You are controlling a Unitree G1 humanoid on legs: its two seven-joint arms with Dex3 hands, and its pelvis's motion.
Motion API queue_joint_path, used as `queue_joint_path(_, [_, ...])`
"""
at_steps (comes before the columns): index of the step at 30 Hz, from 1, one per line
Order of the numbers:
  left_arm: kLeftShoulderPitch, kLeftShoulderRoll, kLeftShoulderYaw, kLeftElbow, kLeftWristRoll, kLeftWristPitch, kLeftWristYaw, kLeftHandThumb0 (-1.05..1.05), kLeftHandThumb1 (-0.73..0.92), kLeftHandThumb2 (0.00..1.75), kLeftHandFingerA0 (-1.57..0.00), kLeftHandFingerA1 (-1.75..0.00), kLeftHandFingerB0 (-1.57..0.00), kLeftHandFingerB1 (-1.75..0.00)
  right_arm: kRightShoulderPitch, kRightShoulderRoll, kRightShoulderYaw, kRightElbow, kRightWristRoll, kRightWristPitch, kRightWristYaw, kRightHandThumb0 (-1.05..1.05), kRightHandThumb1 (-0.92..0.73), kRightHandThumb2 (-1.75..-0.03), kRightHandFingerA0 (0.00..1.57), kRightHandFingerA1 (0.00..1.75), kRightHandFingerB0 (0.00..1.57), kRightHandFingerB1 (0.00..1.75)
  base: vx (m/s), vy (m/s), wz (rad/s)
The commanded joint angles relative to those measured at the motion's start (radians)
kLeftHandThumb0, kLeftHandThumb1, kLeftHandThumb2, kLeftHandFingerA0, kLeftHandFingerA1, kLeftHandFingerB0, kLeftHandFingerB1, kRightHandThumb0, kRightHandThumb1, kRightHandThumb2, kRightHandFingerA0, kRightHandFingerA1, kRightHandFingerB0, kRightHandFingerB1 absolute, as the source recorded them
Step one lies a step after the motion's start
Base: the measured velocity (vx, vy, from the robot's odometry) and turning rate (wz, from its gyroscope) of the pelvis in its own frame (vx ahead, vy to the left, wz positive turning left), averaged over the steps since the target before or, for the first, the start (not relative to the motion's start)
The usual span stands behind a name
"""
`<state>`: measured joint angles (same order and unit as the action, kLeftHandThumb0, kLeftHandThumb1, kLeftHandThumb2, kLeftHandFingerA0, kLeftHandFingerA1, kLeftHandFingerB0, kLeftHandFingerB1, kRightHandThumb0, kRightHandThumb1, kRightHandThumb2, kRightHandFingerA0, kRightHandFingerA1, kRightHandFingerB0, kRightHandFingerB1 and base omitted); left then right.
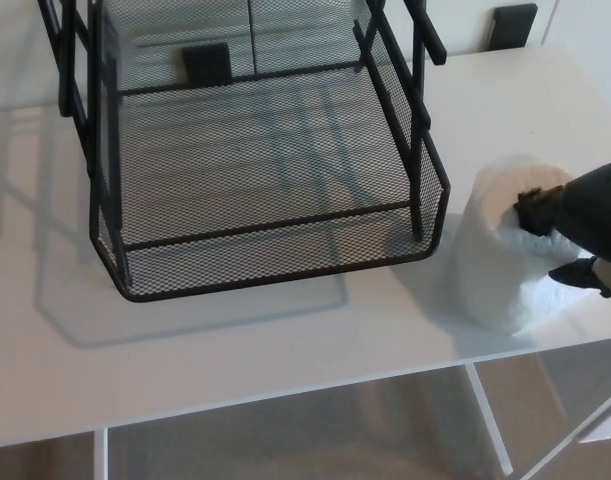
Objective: The robot walks towards a desk on which a file tray is kept in the middle and a toilet paper roll is kept on its right. The robot uses its right hand to hook on finger in the gap of the roll and grabs it, lifts it and places it on the tray.
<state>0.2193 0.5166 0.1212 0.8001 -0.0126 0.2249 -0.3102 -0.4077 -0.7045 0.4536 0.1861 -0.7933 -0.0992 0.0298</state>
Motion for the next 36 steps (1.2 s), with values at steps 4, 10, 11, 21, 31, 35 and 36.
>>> queue_joint_path(4, [-0.005, 0.025, -0.019, -0.006, 0.031, -0.031, 0.015, -0.73, 0.92, 0.76, -0.25, -0.51, -0.23, -0.43, 0.059, -0.014, -0.01, 0.091, -0.075, -0.091, -0.206, -0.3, -0.64, -0.59, 0.85, 1.53, 0.92, 0.77, 0.0, 0.0, 0.0])
queue_joint_path(10, [0.017, 0.041, -0.031, -0.048, 0.041, -0.043, 0.003, -0.71, 0.92, 0.78, -0.23, -0.49, -0.19, -0.41, 0.081, -0.039, -0.075, 0.084, -0.028, -0.121, -0.199, -0.23, -0.63, -0.67, 0.85, 1.52, 0.87, 0.96, 0.0, 0.0, 0.0])
queue_joint_path(11, [0.014, 0.041, -0.03, -0.045, 0.039, -0.031, 0.003, -0.73, 0.92, 0.77, -0.21, -0.48, -0.19, -0.41, 0.084, -0.045, -0.093, 0.079, -0.011, -0.136, -0.196, -0.23, -0.66, -0.71, 0.86, 1.49, 0.87, 0.95, 0.0, 0.0, 0.0])
queue_joint_path(21, [0.015, 0.034, -0.027, -0.03, 0.04, -0.028, 0.013, -0.7, 0.92, 0.78, -0.19, -0.49, -0.17, -0.42, 0.028, -0.116, -0.295, -0.084, 0.137, -0.068, 0.066, -0.25, -0.67, -0.62, 0.86, 1.33, 0.9, 0.67, 0.0, 0.0, 0.0])
queue_joint_path(31, [0.002, 0.021, -0.001, 0.003, 0.022, -0.034, 0.028, -0.69, 0.92, 0.78, -0.28, -0.53, -0.25, -0.46, -0.234, -0.109, -0.385, -0.137, 0.179, -0.023, 0.164, -0.25, -0.68, -0.67, 0.85, 1.5, 0.88, 0.84, 0.0, 0.0, 0.0])
queue_joint_path(35, [0.009, 0.033, -0.013, -0.003, 0.034, -0.039, 0.016, -0.71, 0.92, 0.76, -0.23, -0.51, -0.2, -0.42, -0.358, -0.066, -0.365, -0.122, 0.181, -0.025, 0.188, -0.28, -0.68, -0.69, 0.89, 1.4, 0.9, 0.75, 0.0, 0.0, 0.0])
queue_joint_path(36, [0.008, 0.032, -0.011, -0.003, 0.032, -0.037, 0.017, -0.71, 0.92, 0.76, -0.23, -0.51, -0.2, -0.42, -0.378, -0.057, -0.36, -0.122, 0.18, -0.019, 0.196, -0.28, -0.68, -0.69, 0.89, 1.4, 0.9, 0.75, 0.0, 0.0, 0.0])
